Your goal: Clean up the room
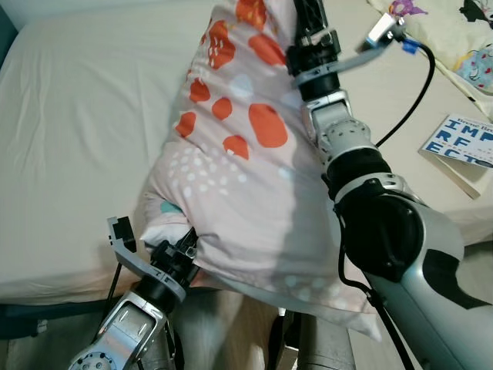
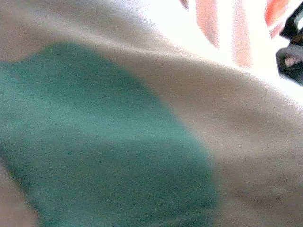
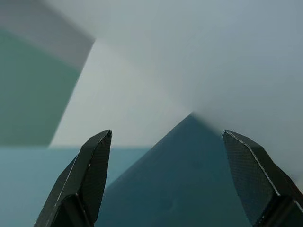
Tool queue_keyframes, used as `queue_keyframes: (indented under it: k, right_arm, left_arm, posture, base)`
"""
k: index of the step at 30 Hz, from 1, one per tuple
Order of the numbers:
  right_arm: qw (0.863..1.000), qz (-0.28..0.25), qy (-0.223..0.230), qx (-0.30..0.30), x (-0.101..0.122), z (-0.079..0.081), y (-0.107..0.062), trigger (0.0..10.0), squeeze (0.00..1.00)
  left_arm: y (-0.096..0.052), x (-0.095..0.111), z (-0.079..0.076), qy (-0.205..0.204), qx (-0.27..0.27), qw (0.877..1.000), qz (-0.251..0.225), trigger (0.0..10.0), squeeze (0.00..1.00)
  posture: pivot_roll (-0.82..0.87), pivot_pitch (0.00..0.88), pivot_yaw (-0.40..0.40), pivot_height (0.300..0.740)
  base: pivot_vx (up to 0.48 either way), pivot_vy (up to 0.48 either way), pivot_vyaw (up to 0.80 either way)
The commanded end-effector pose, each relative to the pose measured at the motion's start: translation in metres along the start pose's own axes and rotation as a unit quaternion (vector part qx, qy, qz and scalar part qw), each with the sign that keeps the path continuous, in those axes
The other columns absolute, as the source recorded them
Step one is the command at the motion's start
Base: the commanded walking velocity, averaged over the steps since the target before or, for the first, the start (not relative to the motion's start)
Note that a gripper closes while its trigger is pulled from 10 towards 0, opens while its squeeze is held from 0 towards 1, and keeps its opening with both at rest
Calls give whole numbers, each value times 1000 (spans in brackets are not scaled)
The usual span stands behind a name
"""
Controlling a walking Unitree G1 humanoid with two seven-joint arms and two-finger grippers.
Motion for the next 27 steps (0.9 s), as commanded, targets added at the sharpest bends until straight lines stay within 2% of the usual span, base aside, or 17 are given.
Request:
queue_keyframes:
  k: [1,2,4,5,7,9,10,11,12,13,15,18,20,22,24,25,27]
  right_arm:
    - [1000,23,1,-10,-7,-8,-14,10000,0]
    - [998,42,-21,-45,-11,-19,-26,10000,0]
    - [972,83,-86,-204,-15,-59,-65,10000,0]
    - [972,83,-86,-204,-15,-59,-65,10000,0]
    - [943,74,-121,-301,-5,-81,-104,10000,0]
    - [943,74,-121,-301,-5,-81,-104,10000,0]
    - [930,69,-140,-333,3,-88,-123,10000,0]
    - [930,69,-140,-333,3,-88,-123,10000,0]
    - [916,60,-160,-363,13,-93,-143,10000,0]
    - [902,44,-188,-386,30,-94,-162,10000,0]
    - [902,44,-188,-386,30,-94,-162,10000,0]
    - [892,30,-210,-398,45,-93,-175,10000,0]
    - [871,-24,-276,-404,89,-79,-191,10000,0]
    - [871,-24,-276,-404,89,-79,-191,10000,0]
    - [843,-56,-338,-414,122,-64,-200,10000,0]
    - [819,-62,-365,-439,135,-60,-211,10000,0]
    - [793,-61,-384,-470,144,-58,-227,10000,0]
  left_arm:
    - [9,-20,-22,-71,-46,996,-9,0,0]
    - [10,-23,-21,-75,-45,996,-7,0,0]
    - [11,-26,-21,-84,-45,995,-2,0,0]
    - [11,-26,-21,-84,-45,995,-2,0,0]
    - [13,-28,-21,-88,-46,995,0,0,0]
    - [13,-28,-21,-88,-46,995,0,0,0]
    - [15,-28,-20,-90,-46,995,2,0,0]
    - [15,-28,-20,-90,-46,995,2,0,0]
    - [17,-27,-19,-92,-48,995,2,0,0]
    - [20,-27,-18,-93,-50,994,4,0,0]
    - [20,-27,-18,-93,-50,994,4,0,0]
    - [23,-27,-16,-94,-52,994,6,0,0]
    - [32,-29,-12,-93,-61,994,13,0,0]
    - [32,-29,-12,-93,-61,994,13,0,0]
    - [38,-33,-7,-91,-64,993,23,0,0]
    - [41,-37,-2,-85,-63,994,35,0,0]
    - [44,-41,4,-61,-59,995,49,0,0]
  posture:
    - [181,428,-81,550]
    - [173,427,-79,550]
    - [159,421,-78,550]
    - [159,421,-78,550]
    - [144,419,-68,550]
    - [144,419,-68,550]
    - [125,409,-55,550]
    - [125,409,-55,550]
    - [103,397,-49,550]
    - [89,385,-47,550]
    - [89,385,-47,550]
    - [81,376,-46,550]
    - [31,331,-39,550]
    - [31,331,-39,550]
    - [22,324,-38,550]
    - [-11,284,-32,550]
    - [-19,265,-29,550]
  base:
    - [0,0,0]
    - [0,0,0]
    - [0,0,0]
    - [0,0,0]
    - [0,0,0]
    - [0,0,0]
    - [0,0,0]
    - [0,0,0]
    - [0,0,0]
    - [0,0,0]
    - [0,0,0]
    - [0,0,0]
    - [0,0,0]
    - [0,0,0]
    - [0,0,0]
    - [0,0,0]
    - [0,0,0]
Point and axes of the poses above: a point about 5 cm out from each wrist's last joint towards the gripper, its own y axis pointing out of the wrist towards the gripper, its own x axis along the axis of the wrist's last joint, z = x × y, the point moved 4 cm from there along y, pointing out of the wrist towards the gripper, and after that the axes turned 6 degrees about y, right-handed, at the moved point
